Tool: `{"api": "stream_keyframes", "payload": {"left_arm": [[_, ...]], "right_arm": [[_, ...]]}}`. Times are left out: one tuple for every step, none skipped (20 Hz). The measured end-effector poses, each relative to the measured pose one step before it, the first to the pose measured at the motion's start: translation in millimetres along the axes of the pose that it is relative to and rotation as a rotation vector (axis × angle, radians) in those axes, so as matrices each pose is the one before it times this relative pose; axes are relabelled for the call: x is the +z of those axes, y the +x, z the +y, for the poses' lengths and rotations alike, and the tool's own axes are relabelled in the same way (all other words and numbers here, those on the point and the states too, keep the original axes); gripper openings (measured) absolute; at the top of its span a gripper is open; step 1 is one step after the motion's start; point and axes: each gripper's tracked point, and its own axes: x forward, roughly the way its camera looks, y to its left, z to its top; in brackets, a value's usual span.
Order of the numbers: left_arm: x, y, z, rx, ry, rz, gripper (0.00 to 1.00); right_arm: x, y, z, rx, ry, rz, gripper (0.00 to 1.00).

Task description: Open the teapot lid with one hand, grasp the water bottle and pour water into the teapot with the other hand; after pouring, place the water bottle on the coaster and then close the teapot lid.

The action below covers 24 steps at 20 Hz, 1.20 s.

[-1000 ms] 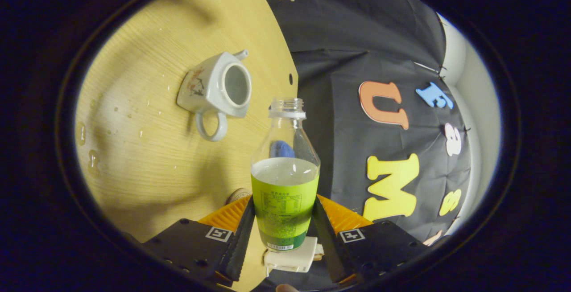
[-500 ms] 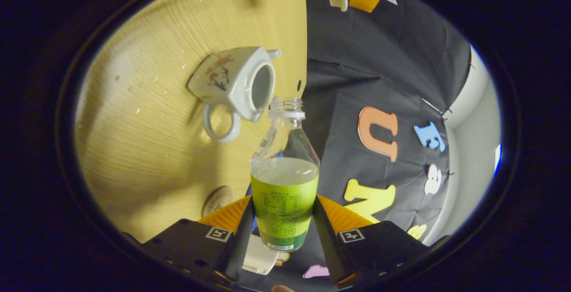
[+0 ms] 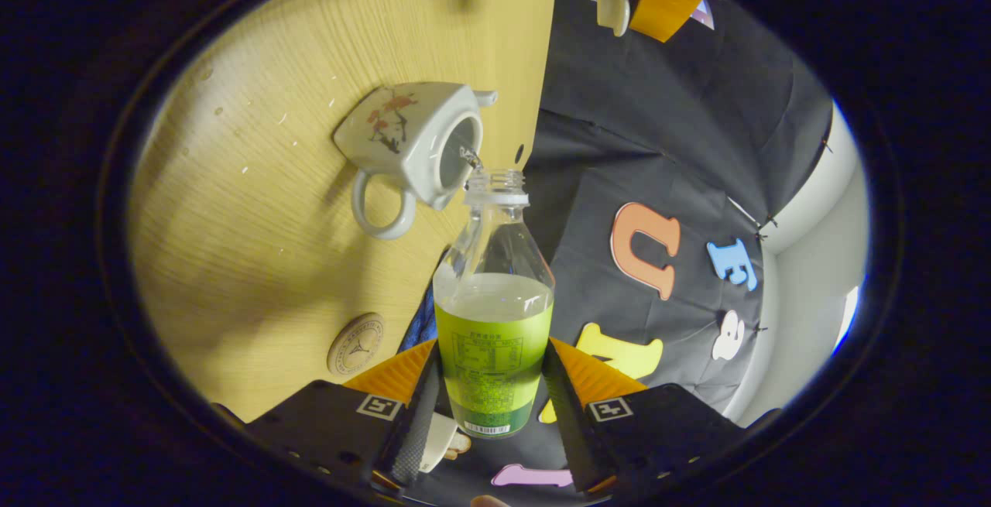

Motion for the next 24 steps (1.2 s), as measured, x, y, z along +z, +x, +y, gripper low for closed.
{"api": "stream_keyframes", "payload": {"left_arm": [[0.15,-0.42,0.07,-0.00003,0.00019,0.00015,0.02],[-0.19,-0.24,0.01,-0.00039,-0.00003,-0.00045,0.02],[0.61,0.00,-0.74,-0.00052,0.00003,-0.00030,0.02],[-0.41,-0.19,-0.76,-0.00059,-0.00025,0.00075,0.02],[0.91,0.23,-0.73,-0.00044,-0.00012,0.00070,0.03],[-1.03,0.08,0.46,-0.00109,-0.00009,0.00212,0.02],[-0.18,-0.02,0.00,0.00011,0.00124,0.00047,0.02],[-0.78,0.50,0.55,0.00062,-0.00019,0.00055,0.03],[0.10,-0.21,-0.42,-0.00007,-0.00047,0.00069,0.03],[0.19,0.14,-0.19,-0.00047,-0.00028,-0.00019,0.03],[0.36,0.10,-0.06,-0.00038,0.00040,0.00028,0.02],[-0.16,-0.11,-0.25,-0.00089,0.00033,-0.00125,0.02],[0.57,0.23,0.31,-0.00037,-0.00016,-0.00028,0.03],[-0.29,0.47,-0.10,0.00073,-0.00009,0.00091,0.03],[-0.45,-0.31,-0.07,-0.00008,-0.00026,0.00042,0.03],[-0.05,-0.41,-0.21,0.00118,0.00058,0.00117,0.03],[0.21,0.11,0.16,0.00105,0.00071,0.00107,0.03],[0.30,-0.81,-0.42,-0.00178,0.00139,-0.00068,0.03],[1.34,0.09,-1.03,-0.00107,0.00164,-0.00099,0.03],[-0.75,0.30,-0.46,-0.00100,0.00083,-0.00021,0.02],[-0.04,0.24,-0.36,-0.00097,0.00045,-0.00042,0.03],[-0.37,-1.32,0.37,-0.00069,0.00029,0.00112,0.03],[-0.37,1.44,-0.55,-0.00007,0.00138,-0.00005,0.02],[0.58,0.10,-0.88,-0.00101,0.00064,0.00055,0.02]], "right_arm": [[0.19,0.08,-0.85,-0.00298,-0.00810,-0.00007,0.72],[-0.29,0.09,-1.39,-0.00366,-0.01058,-0.00127,0.72],[0.31,-0.08,-1.22,-0.00306,-0.00883,-0.00034,0.72],[0.51,-0.03,-0.45,-0.00001,-0.00688,-0.00332,0.72],[0.10,0.17,-0.34,-0.00029,-0.00461,-0.00132,0.72],[0.02,-0.05,-0.87,-0.00139,-0.00731,-0.00057,0.72],[0.04,0.06,-1.29,-0.00406,-0.00745,0.00043,0.73],[0.08,0.77,-1.28,-0.00489,-0.00735,-0.00004,0.72],[0.50,0.36,-1.22,-0.00422,-0.00769,-0.00118,0.72],[0.03,0.11,-1.43,-0.00335,-0.00706,-0.00023,0.73],[0.40,0.15,-0.78,-0.00200,-0.00518,-0.00024,0.72],[0.21,0.27,-1.30,-0.00214,-0.00695,-0.00056,0.73],[0.84,-0.28,-1.19,-0.00222,-0.00431,-0.00213,0.72],[1.13,-0.72,-0.60,0.00312,-0.00025,-0.00235,0.72],[-0.29,0.28,1.07,0.00267,-0.00239,0.00047,0.73],[0.15,0.03,-0.98,-0.00158,-0.00547,-0.00085,0.73],[-0.49,0.13,0.77,-0.00010,-0.00360,0.00141,0.73],[-0.06,-0.39,-0.41,0.00062,-0.00234,-0.00037,0.73],[-0.08,0.07,-0.69,-0.00064,-0.00335,0.00133,0.73],[0.23,-0.20,-0.89,-0.00215,-0.00362,-0.00156,0.73],[0.04,0.46,-0.35,-0.00264,-0.00263,-0.00132,0.73],[-0.18,0.71,-0.77,-0.00040,-0.00320,-0.00116,0.73],[-0.01,0.44,-0.46,-0.00167,-0.00401,-0.00100,0.73],[0.23,0.04,-0.32,-0.00066,-0.00346,-0.00160,0.72]]}}
